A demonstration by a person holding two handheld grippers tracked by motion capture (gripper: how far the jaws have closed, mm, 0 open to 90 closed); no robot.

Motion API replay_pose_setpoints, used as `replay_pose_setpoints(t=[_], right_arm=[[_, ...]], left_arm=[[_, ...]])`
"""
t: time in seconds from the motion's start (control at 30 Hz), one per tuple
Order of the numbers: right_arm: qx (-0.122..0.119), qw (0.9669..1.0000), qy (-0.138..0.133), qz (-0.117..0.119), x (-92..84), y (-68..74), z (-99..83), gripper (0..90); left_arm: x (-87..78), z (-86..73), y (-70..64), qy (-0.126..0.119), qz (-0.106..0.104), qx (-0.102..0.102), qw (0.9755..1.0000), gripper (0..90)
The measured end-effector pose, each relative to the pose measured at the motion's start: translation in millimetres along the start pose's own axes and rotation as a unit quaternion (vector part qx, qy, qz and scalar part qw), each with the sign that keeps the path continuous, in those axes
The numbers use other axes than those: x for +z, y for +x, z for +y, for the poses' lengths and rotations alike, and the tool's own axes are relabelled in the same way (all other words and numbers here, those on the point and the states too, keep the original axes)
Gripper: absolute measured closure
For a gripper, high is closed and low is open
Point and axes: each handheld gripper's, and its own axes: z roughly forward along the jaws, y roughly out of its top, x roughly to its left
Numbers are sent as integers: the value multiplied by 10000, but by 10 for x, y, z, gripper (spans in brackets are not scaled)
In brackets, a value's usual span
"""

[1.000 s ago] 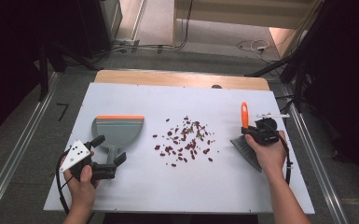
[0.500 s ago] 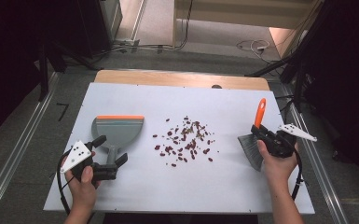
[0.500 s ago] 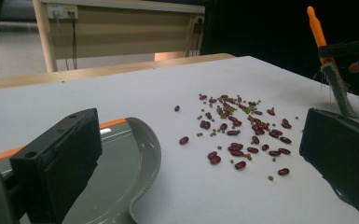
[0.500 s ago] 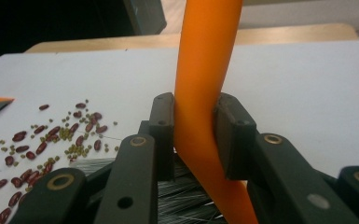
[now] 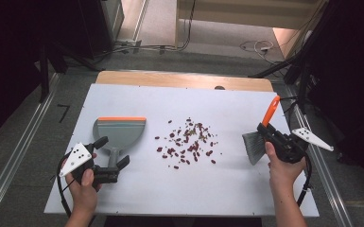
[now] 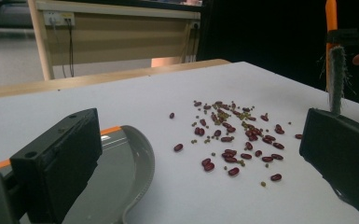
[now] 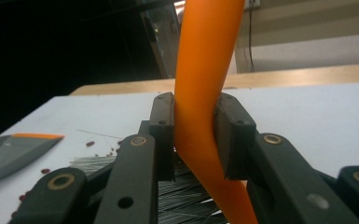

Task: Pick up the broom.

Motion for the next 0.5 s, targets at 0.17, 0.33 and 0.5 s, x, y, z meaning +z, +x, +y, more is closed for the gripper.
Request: replay_pose_setpoints(t=[0.17, 0.33, 0.5], right_arm=[[-140, 9996, -126, 233, -30, 206, 76, 691], [-221, 9986, -177, 449, -15, 398, 96, 691], [-244, 9973, -171, 677, 20, 577, 84, 691]], left_arm=[[10, 46, -75, -40, -98, 24, 9999, 3], [24, 91, -155, -124, -210, 4, 9997, 3], [56, 132, -261, -166, -438, 33, 9989, 3]])
